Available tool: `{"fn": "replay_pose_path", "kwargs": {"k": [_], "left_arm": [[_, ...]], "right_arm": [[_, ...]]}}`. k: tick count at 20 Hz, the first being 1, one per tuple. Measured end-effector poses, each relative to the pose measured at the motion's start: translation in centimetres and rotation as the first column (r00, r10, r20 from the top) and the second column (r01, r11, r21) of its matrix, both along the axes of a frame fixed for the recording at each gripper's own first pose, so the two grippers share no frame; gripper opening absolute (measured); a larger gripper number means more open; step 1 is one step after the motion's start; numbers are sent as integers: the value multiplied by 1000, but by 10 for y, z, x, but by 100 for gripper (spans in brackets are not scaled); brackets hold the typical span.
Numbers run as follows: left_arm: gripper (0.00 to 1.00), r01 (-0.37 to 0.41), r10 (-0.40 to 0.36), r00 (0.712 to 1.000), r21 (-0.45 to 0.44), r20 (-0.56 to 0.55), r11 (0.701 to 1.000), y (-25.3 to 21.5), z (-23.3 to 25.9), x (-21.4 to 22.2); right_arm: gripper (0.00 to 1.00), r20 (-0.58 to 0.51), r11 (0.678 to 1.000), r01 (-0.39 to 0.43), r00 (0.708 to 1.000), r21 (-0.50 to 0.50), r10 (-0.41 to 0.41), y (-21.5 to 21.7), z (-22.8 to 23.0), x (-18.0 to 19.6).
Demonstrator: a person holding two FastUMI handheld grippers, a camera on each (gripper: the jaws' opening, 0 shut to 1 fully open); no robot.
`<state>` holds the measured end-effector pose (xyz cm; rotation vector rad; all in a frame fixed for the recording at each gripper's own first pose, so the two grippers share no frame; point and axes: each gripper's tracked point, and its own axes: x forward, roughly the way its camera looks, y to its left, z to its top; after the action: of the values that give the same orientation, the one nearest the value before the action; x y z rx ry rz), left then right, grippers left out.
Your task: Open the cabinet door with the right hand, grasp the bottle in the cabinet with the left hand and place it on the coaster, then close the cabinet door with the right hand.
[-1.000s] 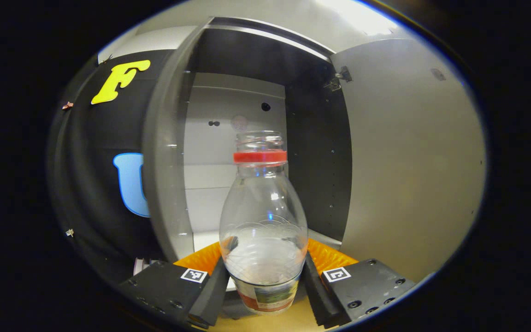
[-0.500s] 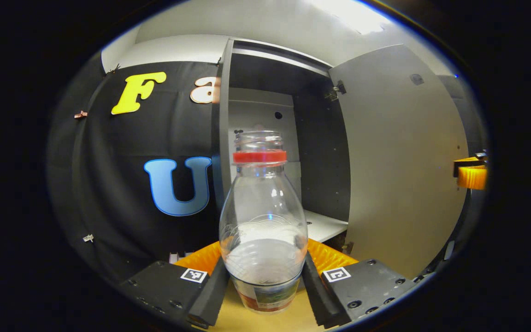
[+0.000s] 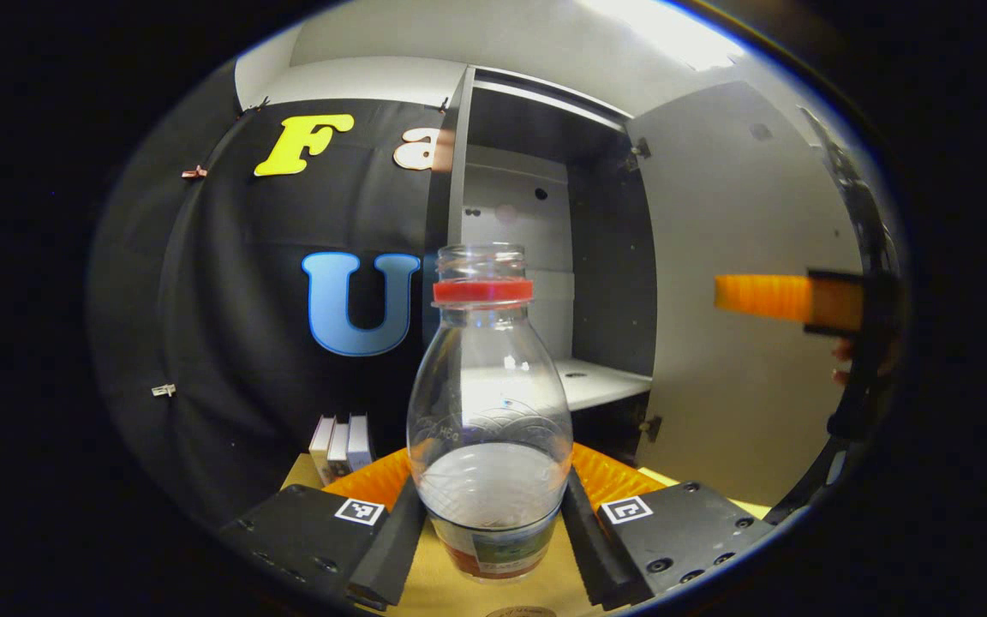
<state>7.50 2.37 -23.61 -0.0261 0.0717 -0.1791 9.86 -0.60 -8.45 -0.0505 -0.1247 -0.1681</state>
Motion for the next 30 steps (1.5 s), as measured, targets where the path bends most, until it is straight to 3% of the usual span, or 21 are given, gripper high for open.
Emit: {"fn": "replay_pose_path", "kwargs": {"k": [4, 7, 12, 19, 27, 30], "left_arm": [[77, -28, 27, 997, -14, -76, 999, -11, -81, -17], [77, -52, 41, 991, -80, -129, 995, -20, -138, -30], [77, -68, 58, 990, -78, -132, 995, -34, -196, -47], [77, -59, 61, 988, 23, -142, 998, -39, -251, -54], [83, -62, 60, 988, -7, -139, 998, -38, -251, -57], [89, -63, 66, 991, 23, -114, 998, -37, -240, -57]], "right_arm": [[97, -2, 998, 65, 998, 18, -64, -18, -29, 13], [97, -10, 996, 87, 996, 16, -87, -25, -49, 19], [98, -59, 998, 66, 996, 8, -65, -11, -79, 23], [98, -147, 999, 26, 989, -26, -30, 0, -108, 26], [98, -182, 999, 1, 983, -50, -10, 7, -114, 25], [98, -196, 999, 4, 981, -44, -13, 7, -116, 26]]}}
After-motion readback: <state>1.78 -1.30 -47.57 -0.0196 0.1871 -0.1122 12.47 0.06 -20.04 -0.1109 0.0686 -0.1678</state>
